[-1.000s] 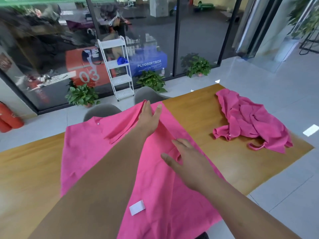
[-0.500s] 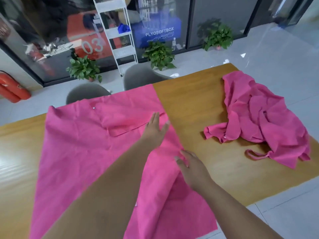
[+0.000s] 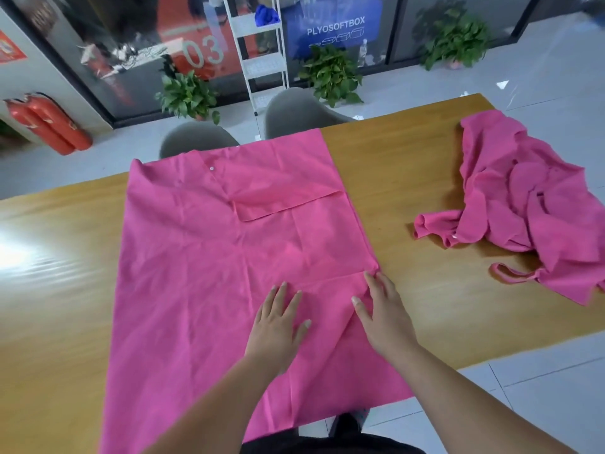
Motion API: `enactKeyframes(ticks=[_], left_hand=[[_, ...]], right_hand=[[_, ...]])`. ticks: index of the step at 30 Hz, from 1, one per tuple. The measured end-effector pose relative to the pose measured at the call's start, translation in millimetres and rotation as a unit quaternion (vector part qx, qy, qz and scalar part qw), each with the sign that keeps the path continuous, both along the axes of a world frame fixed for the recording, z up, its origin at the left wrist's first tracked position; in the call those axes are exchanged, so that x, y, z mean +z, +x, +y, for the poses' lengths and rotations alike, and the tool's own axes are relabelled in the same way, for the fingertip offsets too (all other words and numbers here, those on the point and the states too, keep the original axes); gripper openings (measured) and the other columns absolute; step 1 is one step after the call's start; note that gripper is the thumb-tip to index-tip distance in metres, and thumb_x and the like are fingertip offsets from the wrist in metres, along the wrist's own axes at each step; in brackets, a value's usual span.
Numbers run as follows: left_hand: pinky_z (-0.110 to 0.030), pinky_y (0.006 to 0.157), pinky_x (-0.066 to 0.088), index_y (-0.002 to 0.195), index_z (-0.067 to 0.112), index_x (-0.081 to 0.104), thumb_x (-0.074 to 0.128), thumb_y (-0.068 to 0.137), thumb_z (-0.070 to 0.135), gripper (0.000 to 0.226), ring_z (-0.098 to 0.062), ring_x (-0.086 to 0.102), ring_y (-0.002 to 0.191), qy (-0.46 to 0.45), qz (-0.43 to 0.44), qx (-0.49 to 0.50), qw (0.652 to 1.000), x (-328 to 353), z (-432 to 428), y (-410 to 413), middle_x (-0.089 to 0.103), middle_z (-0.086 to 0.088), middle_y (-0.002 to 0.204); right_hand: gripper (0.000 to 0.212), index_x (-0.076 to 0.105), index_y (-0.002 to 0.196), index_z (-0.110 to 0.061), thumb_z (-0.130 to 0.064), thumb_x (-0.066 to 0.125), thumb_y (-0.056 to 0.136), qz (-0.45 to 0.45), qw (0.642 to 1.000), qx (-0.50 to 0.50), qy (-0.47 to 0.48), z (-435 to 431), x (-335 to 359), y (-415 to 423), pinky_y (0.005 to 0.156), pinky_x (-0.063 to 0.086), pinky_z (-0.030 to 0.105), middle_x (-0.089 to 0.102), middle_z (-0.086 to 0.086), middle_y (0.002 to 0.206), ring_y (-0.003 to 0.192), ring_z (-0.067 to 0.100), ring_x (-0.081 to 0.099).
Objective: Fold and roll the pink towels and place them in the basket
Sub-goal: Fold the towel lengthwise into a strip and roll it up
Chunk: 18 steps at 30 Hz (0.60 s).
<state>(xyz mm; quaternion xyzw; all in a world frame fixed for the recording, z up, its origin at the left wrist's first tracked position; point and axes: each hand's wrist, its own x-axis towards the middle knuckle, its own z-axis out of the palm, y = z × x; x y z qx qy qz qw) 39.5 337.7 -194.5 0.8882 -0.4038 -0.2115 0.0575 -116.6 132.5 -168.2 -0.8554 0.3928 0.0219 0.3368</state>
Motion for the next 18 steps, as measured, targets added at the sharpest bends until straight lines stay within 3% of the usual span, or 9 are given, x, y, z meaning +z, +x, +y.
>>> enactKeyframes(ticks=[4,11,18], left_hand=[[-0.040,0.129,-0.003,0.167,0.040,0.002,0.020,0.105,0.071,0.072,-0.020,-0.019,0.161,-0.001,0.006,0.001,1.000,3.9,21.7,-3.2,-0.015,0.002,0.176],[-0.047,0.132,0.001,0.168,0.037,0.005,0.025,0.107,0.065,0.070,-0.024,-0.020,0.161,-0.002,0.020,-0.043,0.999,6.6,48.8,0.4,-0.013,0.002,0.176],[-0.050,0.132,0.006,0.169,0.017,0.008,0.034,0.108,0.057,0.078,-0.032,-0.012,0.162,0.013,0.028,-0.059,0.998,14.4,41.9,-4.8,-0.004,0.000,0.177]], right_hand=[[0.071,0.018,0.166,-0.032,-0.061,0.037,0.105,0.033,0.999,0.016,-0.040,26.2,1.9,-0.4,0.125,0.033,0.047,0.008,0.001,0.173,0.160,0.024,0.013],[0.071,0.012,0.166,-0.036,-0.068,0.027,0.104,0.116,0.989,0.029,-0.082,81.2,2.9,-14.2,0.126,0.023,0.052,0.004,0.003,0.174,0.159,0.034,0.010],[0.066,0.022,0.166,-0.034,-0.063,0.031,0.106,0.131,0.988,0.019,-0.083,119.7,8.8,-31.6,0.124,0.029,0.050,0.008,0.001,0.174,0.155,0.032,0.016]])
